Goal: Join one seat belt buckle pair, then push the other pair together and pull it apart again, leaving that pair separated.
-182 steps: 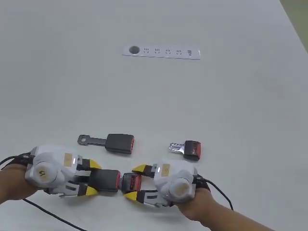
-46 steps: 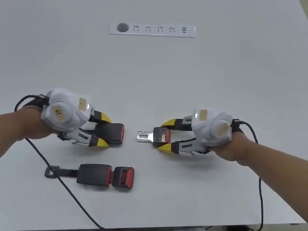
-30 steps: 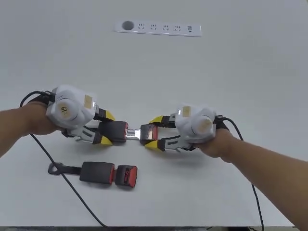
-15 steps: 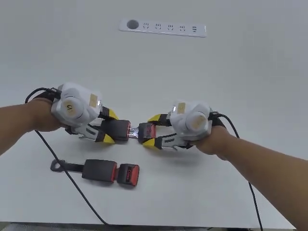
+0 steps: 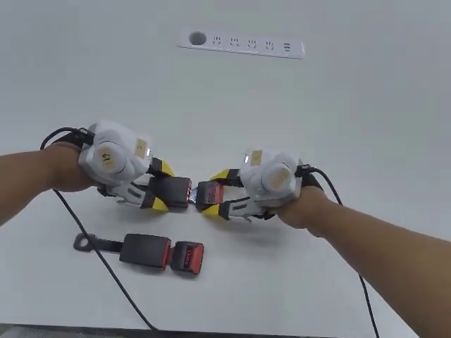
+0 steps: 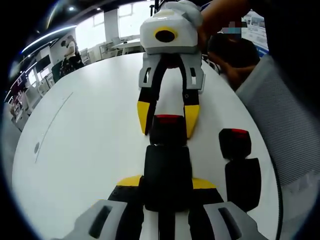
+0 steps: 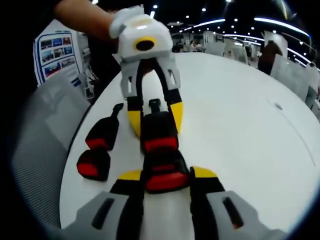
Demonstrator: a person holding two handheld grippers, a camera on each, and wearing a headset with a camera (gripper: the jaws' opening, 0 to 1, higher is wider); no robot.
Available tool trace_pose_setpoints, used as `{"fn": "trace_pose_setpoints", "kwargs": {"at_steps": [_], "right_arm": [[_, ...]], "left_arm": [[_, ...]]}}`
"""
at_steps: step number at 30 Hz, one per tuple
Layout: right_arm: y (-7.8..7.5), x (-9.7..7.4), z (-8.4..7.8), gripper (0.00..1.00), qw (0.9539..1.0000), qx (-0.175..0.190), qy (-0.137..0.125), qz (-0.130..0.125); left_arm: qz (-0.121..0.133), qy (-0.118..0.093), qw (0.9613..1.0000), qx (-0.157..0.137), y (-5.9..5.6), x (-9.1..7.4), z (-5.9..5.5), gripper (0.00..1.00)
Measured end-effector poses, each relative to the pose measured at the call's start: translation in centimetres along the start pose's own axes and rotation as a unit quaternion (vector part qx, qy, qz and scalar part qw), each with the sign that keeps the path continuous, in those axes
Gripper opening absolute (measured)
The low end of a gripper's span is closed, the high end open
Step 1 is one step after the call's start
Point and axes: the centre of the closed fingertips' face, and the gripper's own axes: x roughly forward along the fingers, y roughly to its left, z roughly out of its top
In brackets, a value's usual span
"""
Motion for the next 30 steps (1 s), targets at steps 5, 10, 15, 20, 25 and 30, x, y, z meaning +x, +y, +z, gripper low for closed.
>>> {"fn": "trace_pose_setpoints", "kwargs": {"at_steps": [5, 10, 15, 20, 25, 30], "right_arm": [[-0.16, -0.09, -0.07, 0.35, 0.9998, 0.019, -0.001, -0.011], [-0.14, 0.03, 0.02, 0.35, 0.9995, 0.024, 0.007, -0.019], [-0.16, 0.08, 0.08, 0.36, 0.9994, 0.022, 0.014, -0.021], [-0.11, 0.06, 0.05, 0.36, 0.9993, 0.021, 0.02, -0.024], [-0.08, 0.05, 0.04, 0.36, 0.9992, 0.019, 0.025, -0.026], [-0.06, 0.02, 0.05, 0.36, 0.9992, 0.017, 0.026, -0.026]], "left_arm": [[0.0, 0.004, 1.0, 0.002, -0.02, 0.0, 0.03, 0.34], [0.0, 0.007, 1.0, 0.003, -0.03, 0.0, 0.05, 0.34], [0.001, 0.01, 0.9999, 0.003, -0.03, 0.01, 0.06, 0.35], [0.001, 0.013, 0.9999, 0.004, -0.04, 0.02, 0.13, 0.35], [0.001, 0.012, 0.9999, 0.004, -0.03, 0.04, 0.13, 0.35], [0.001, 0.013, 0.9999, 0.004, -0.02, 0.06, 0.13, 0.35]]}}
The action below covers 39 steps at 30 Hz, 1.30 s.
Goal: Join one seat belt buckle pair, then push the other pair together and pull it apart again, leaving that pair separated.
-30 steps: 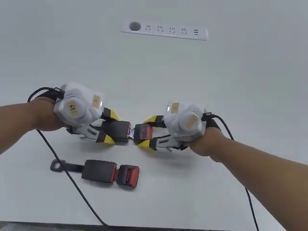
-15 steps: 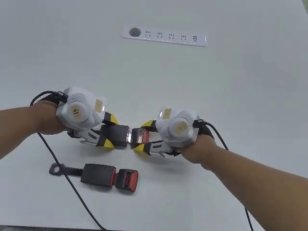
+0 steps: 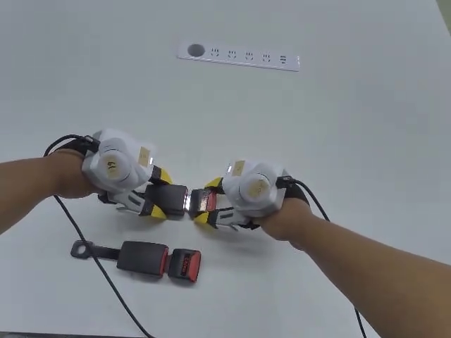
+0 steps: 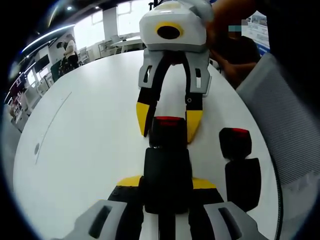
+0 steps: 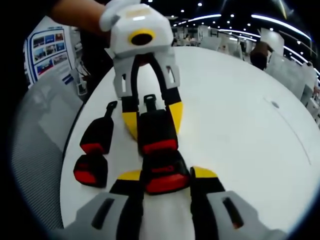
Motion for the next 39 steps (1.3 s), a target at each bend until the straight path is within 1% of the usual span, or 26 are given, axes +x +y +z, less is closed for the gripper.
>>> {"fn": "trace_pose_setpoints", "kwargs": {"at_steps": [10, 22, 25, 27, 29, 35, 39], "right_arm": [[0.0, 0.0, 0.0, 0.36, 0.9999, -0.009, 0.005, -0.002], [0.1, -0.2, -0.2, 0.36, 0.9999, -0.013, 0.003, -0.003], [0.0, -0.6, -0.6, 0.36, 0.9999, -0.017, 0.004, -0.001], [-0.1, -0.9, -0.9, 0.36, 0.9999, -0.016, 0.001, -0.001], [-0.1, -1.0, -1.0, 0.36, 0.9998, -0.018, 0.002, -0.001], [0.1, -1.5, -1.5, 0.36, 0.9998, -0.019, -0.008, 0.001], [-0.2, -2.1, -2.1, 0.36, 0.9997, -0.021, -0.008, 0.0]], "left_arm": [[-0.001, 0.0, 1.0, -0.001, 0.0, 0.0, 0.0, 0.35], [-0.001, -0.011, 0.9999, -0.008, 0.0, -0.1, 0.0, 0.35], [0.0, -0.017, 0.9998, -0.01, -0.1, -0.2, -0.1, 0.35], [0.0, -0.02, 0.9997, -0.011, -0.1, -0.2, -0.1, 0.35], [0.0, -0.02, 0.9997, -0.01, -0.1, -0.2, -0.1, 0.35], [0.0, -0.023, 0.9997, -0.01, -0.1, -0.2, -0.1, 0.35], [0.0, -0.024, 0.9997, -0.01, -0.1, -0.2, -0.1, 0.35]]}}
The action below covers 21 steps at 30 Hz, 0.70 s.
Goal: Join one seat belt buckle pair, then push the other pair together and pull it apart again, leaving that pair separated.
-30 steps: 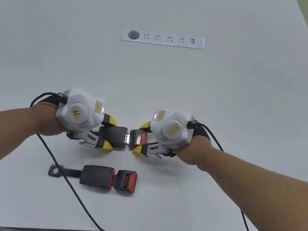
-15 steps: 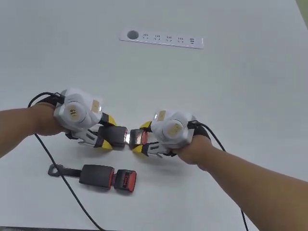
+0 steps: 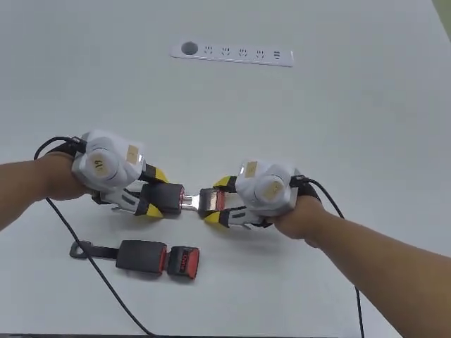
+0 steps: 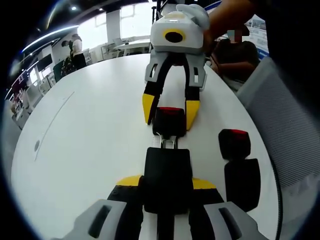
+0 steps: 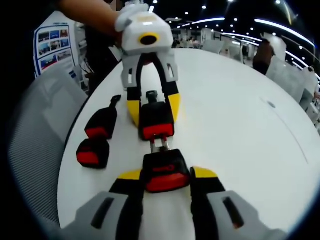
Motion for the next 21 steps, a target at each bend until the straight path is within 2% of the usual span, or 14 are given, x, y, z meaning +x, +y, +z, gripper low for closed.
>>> {"fn": "trace_pose_setpoints", "kwargs": {"at_steps": [10, 21], "right_arm": [[-0.5, -1.9, -1.7, 0.37, 0.9999, 0.008, -0.009, -0.004], [-0.9, -3.6, -3.2, 0.37, 0.9997, 0.012, -0.017, -0.008]], "left_arm": [[0.001, -0.01, 1.0, -0.001, 0.0, 0.0, 0.0, 0.35], [0.0, -0.011, 0.9999, -0.003, 0.0, 0.0, 0.0, 0.36]]}}
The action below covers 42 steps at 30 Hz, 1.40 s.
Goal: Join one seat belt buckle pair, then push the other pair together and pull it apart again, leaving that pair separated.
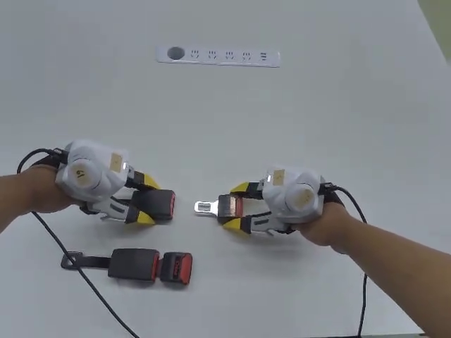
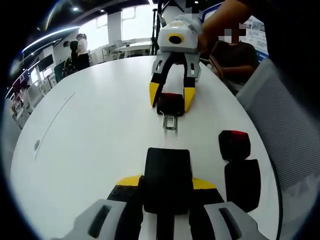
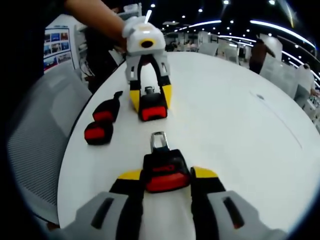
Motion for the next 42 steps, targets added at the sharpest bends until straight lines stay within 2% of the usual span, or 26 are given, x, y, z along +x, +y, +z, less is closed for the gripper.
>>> {"fn": "trace_pose_setpoints", "kwargs": {"at_steps": [8, 23, 35, 37, 38, 40, 42], "right_arm": [[-0.3, -1.1, -0.9, 0.37, 1.0, 0.003, -0.004, -0.003], [-0.9, -3.7, -3.4, 0.37, 0.9999, 0.003, 0.0, -0.013], [-0.9, -4.0, -3.7, 0.38, 0.9998, 0.005, 0.006, -0.02], [-1.0, -4.0, -3.7, 0.38, 0.9996, 0.006, 0.011, -0.027], [-1.1, -4.0, -3.7, 0.39, 0.9992, 0.012, 0.015, -0.034], [-1.2, -4.1, -3.6, 0.42, 0.9982, 0.037, 0.012, -0.046], [-1.3, -4.2, -3.3, 0.52, 0.9972, 0.052, 0.0, -0.054]], "left_arm": [[0.0, 0.002, 1.0, -0.001, 0.0, 0.0, 0.0, 0.36], [0.0, 0.009, 1.0, -0.001, 0.0, 0.0, 0.1, 0.36], [0.002, 0.018, 0.9998, -0.001, 0.0, 0.0, 0.3, 0.36], [0.004, 0.025, 0.9996, -0.015, 0.0, 0.1, 0.4, 0.37], [0.004, 0.028, 0.999, -0.034, 0.0, 0.1, 0.5, 0.37], [0.011, 0.03, 0.9976, -0.061, 0.1, 0.1, 0.6, 0.38], [0.012, 0.034, 0.9968, -0.071, 0.1, -0.1, 0.6, 0.41]]}}
